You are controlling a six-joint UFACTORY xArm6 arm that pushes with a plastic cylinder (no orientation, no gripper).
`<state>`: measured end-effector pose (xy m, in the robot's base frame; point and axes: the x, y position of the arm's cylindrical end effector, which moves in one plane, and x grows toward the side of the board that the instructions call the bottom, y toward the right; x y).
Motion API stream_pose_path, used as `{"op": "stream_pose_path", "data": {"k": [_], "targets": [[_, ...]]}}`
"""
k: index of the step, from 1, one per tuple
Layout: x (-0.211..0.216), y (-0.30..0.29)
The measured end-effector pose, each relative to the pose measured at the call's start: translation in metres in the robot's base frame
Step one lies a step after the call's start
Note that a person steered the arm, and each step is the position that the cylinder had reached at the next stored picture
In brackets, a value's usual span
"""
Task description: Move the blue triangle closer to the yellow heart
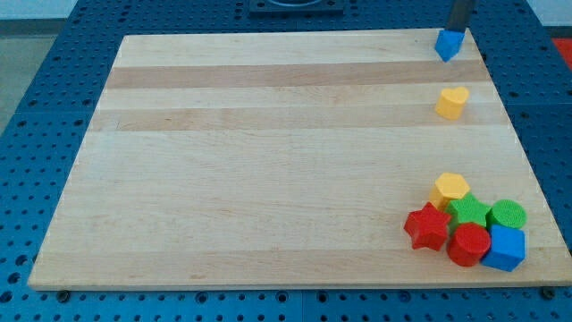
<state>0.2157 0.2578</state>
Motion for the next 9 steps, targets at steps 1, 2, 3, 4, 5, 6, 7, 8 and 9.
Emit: {"op": "stream_pose_path", "data": {"k": [1, 2, 3, 4, 5, 6, 7, 8, 9], "targets": [[0.019, -0.004], [0.034, -0.016], [0.027, -0.031], [0.026, -0.038], [0.048, -0.033], [0.067, -0.031], [0.08, -0.031], [0.083, -0.031], [0.09, -0.031]]}}
